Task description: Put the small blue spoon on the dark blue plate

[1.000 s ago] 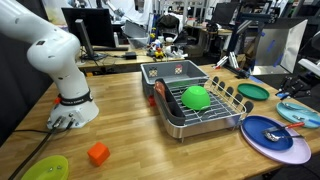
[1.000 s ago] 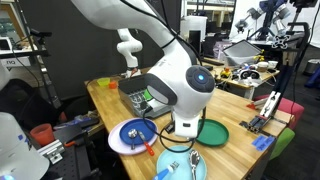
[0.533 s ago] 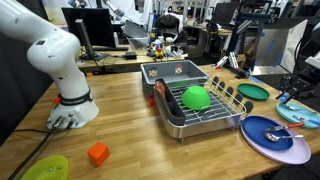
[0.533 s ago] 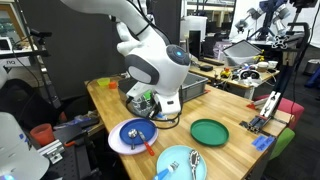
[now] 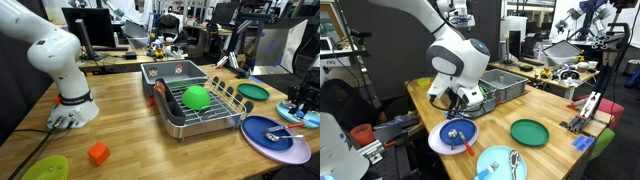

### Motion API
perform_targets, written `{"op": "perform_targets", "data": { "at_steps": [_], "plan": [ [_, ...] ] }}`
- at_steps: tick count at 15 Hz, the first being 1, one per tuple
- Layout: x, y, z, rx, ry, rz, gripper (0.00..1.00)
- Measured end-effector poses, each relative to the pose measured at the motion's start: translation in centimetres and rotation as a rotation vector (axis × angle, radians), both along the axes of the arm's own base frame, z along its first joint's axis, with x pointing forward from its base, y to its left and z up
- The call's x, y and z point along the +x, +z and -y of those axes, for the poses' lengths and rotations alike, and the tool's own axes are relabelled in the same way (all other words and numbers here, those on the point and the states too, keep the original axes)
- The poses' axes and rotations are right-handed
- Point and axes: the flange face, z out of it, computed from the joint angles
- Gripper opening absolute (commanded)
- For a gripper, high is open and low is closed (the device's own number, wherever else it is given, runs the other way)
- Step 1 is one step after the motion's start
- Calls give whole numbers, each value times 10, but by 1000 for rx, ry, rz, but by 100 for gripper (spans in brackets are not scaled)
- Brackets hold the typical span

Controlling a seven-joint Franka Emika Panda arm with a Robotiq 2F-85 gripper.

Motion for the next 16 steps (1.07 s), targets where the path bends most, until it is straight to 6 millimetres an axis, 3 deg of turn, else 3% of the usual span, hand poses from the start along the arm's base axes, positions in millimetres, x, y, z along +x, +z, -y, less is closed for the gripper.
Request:
{"op": "perform_targets", "data": {
  "at_steps": [5,6,9,13,16],
  "plan": [
    [1,0,1,-1,-3,1,28],
    [1,0,1,-1,-3,1,7],
    [2,0,-5,-1,14,1,7],
    [7,-6,-58,-1,174,-22,7],
    [2,-21,-94,21,309,-65,7]
  ]
}}
